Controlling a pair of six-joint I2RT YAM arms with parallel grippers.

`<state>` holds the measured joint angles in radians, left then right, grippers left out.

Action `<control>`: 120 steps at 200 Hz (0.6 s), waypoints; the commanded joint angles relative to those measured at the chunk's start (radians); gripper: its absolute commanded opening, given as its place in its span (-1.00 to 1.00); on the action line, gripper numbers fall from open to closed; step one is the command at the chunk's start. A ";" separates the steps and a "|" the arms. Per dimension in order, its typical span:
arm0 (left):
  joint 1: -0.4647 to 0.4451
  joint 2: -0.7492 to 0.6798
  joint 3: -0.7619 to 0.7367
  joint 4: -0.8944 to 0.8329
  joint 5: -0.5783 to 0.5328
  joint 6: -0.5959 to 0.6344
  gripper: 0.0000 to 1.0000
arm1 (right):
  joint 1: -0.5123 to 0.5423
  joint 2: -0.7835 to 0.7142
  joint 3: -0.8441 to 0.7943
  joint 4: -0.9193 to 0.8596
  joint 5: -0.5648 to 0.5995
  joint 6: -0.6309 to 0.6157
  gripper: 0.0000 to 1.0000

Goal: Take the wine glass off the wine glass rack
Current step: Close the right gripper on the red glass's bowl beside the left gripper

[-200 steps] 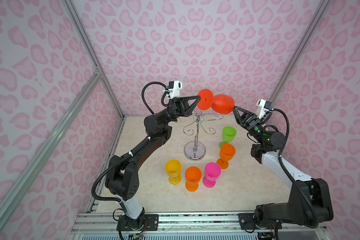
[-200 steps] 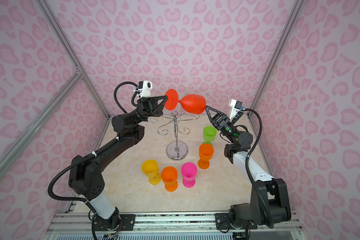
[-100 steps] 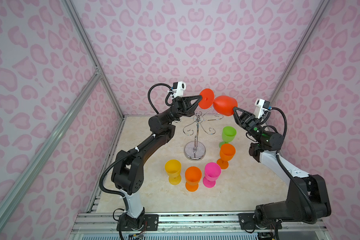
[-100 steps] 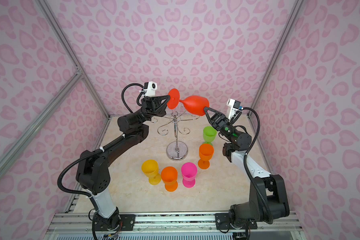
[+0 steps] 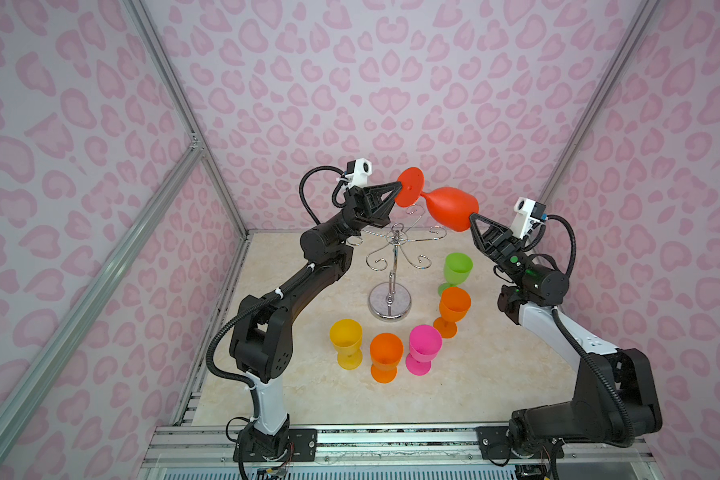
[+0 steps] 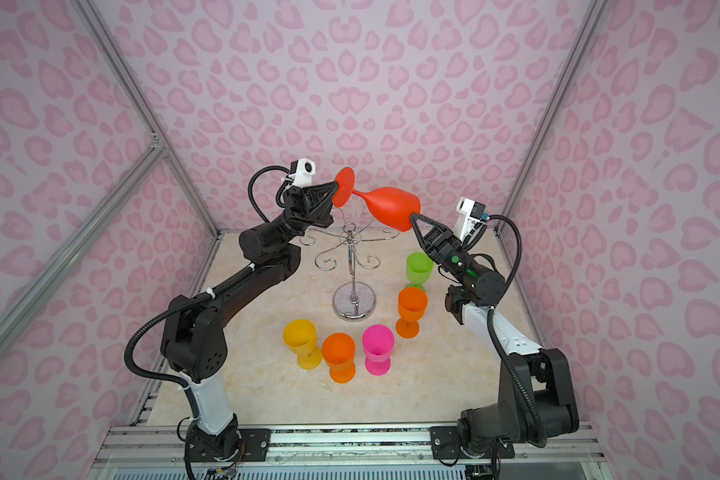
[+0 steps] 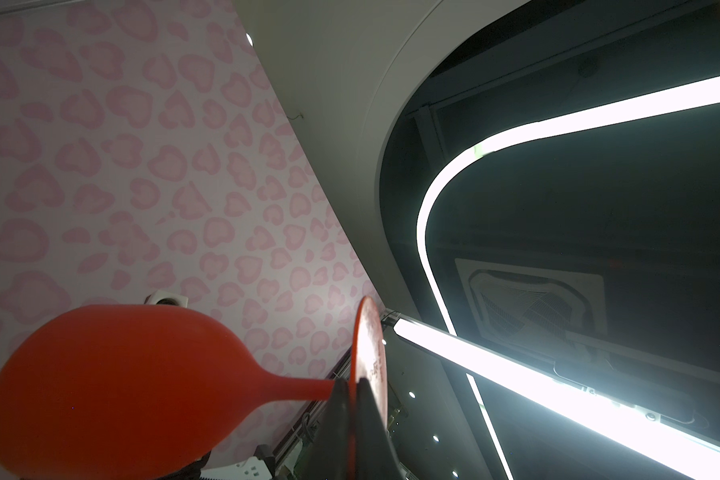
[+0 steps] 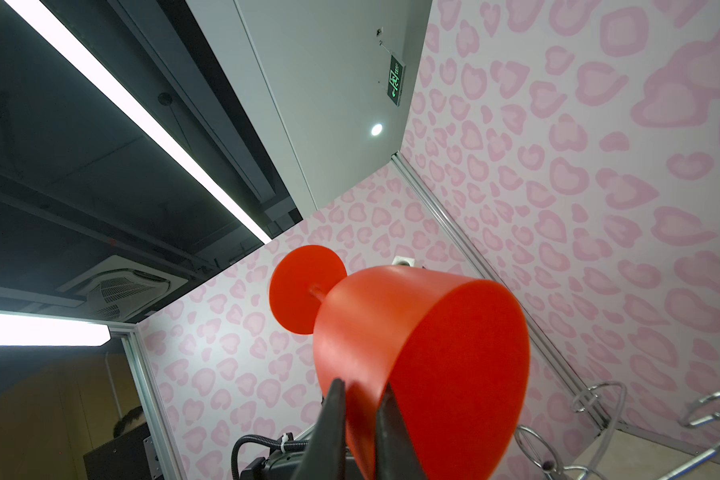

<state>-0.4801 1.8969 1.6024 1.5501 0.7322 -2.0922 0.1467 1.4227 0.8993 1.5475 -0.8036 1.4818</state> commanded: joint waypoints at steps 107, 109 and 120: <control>-0.003 0.046 0.059 0.045 -0.008 -0.096 -0.58 | 0.011 -0.015 0.003 0.010 -0.032 -0.014 -1.00; -0.003 0.046 0.059 0.045 -0.008 -0.096 -0.56 | 0.011 -0.015 0.005 0.011 -0.033 -0.013 -1.00; -0.003 0.045 0.058 0.046 -0.010 -0.097 -0.50 | 0.011 -0.018 0.009 0.009 -0.031 -0.014 -1.00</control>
<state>-0.4828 1.9392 1.6409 1.5539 0.7128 -2.0930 0.1585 1.4059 0.8989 1.5635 -0.8158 1.4807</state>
